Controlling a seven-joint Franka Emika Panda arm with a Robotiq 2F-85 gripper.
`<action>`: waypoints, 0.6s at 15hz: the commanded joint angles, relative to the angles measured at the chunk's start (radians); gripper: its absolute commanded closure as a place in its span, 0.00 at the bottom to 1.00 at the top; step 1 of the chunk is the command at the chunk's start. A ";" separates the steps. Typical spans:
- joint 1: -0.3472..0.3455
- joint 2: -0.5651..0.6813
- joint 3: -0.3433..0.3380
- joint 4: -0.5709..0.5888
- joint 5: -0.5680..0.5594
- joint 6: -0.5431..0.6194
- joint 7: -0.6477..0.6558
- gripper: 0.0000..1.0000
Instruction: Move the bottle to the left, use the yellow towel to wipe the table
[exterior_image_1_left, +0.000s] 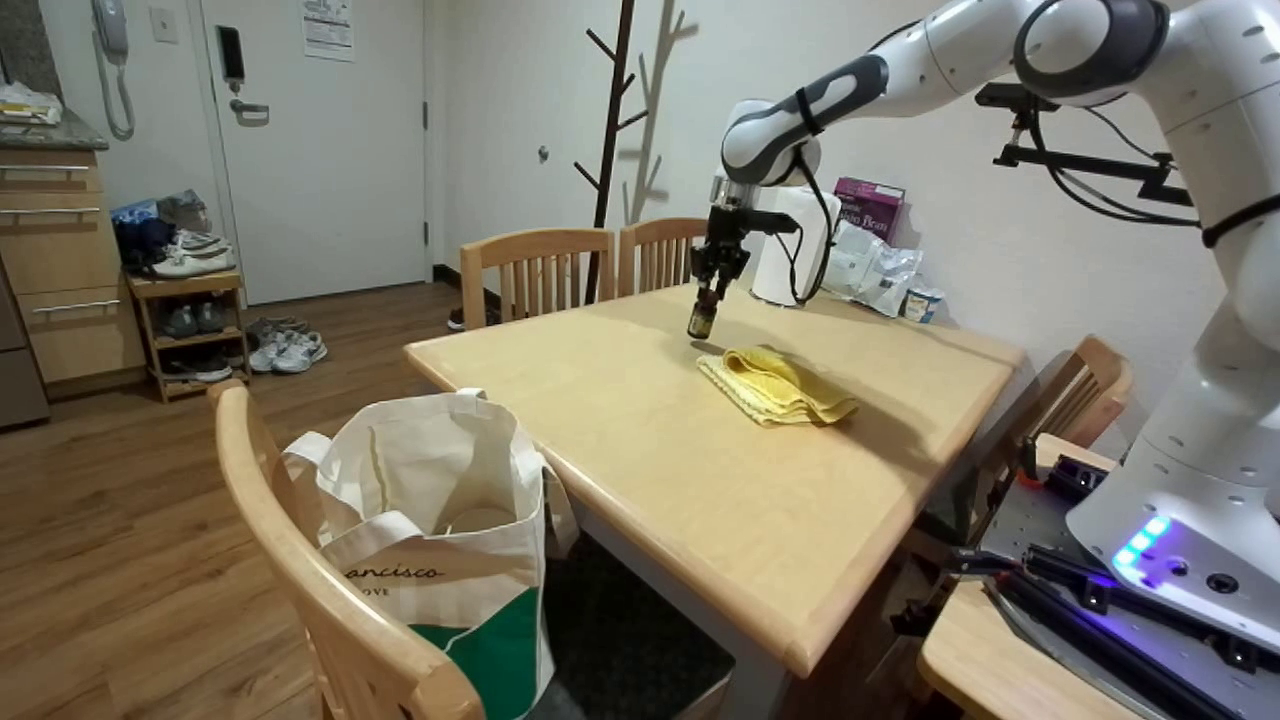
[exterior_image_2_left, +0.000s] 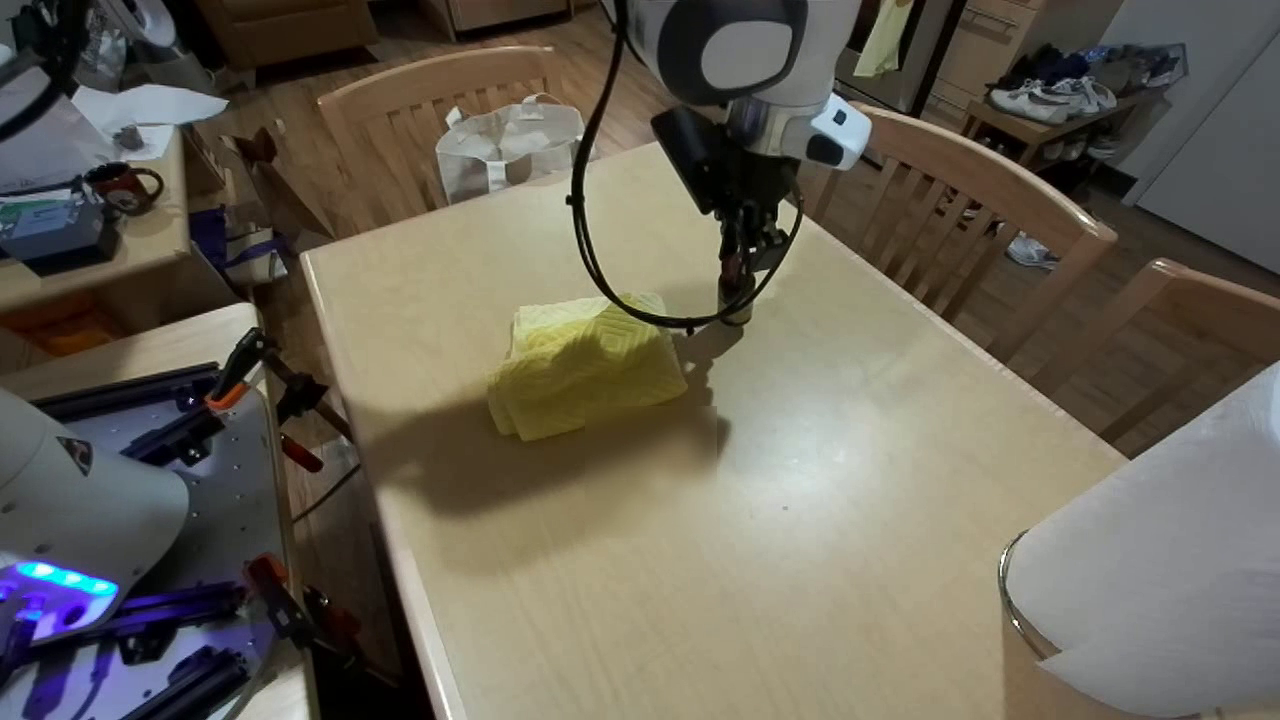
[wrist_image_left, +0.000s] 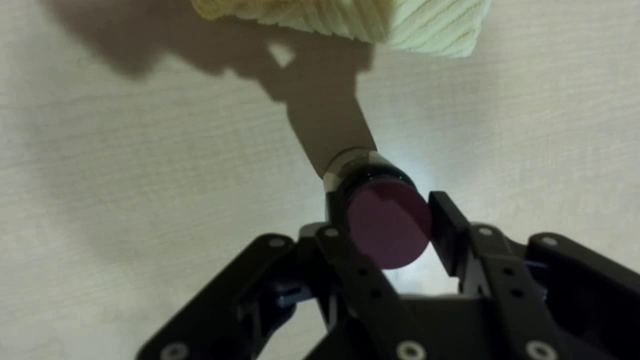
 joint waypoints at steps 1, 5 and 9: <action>-0.009 -0.070 -0.003 -0.077 0.016 0.038 0.006 0.81; -0.011 -0.126 -0.008 -0.143 0.012 0.007 -0.005 0.81; -0.022 -0.233 0.005 -0.257 0.016 0.033 -0.070 0.81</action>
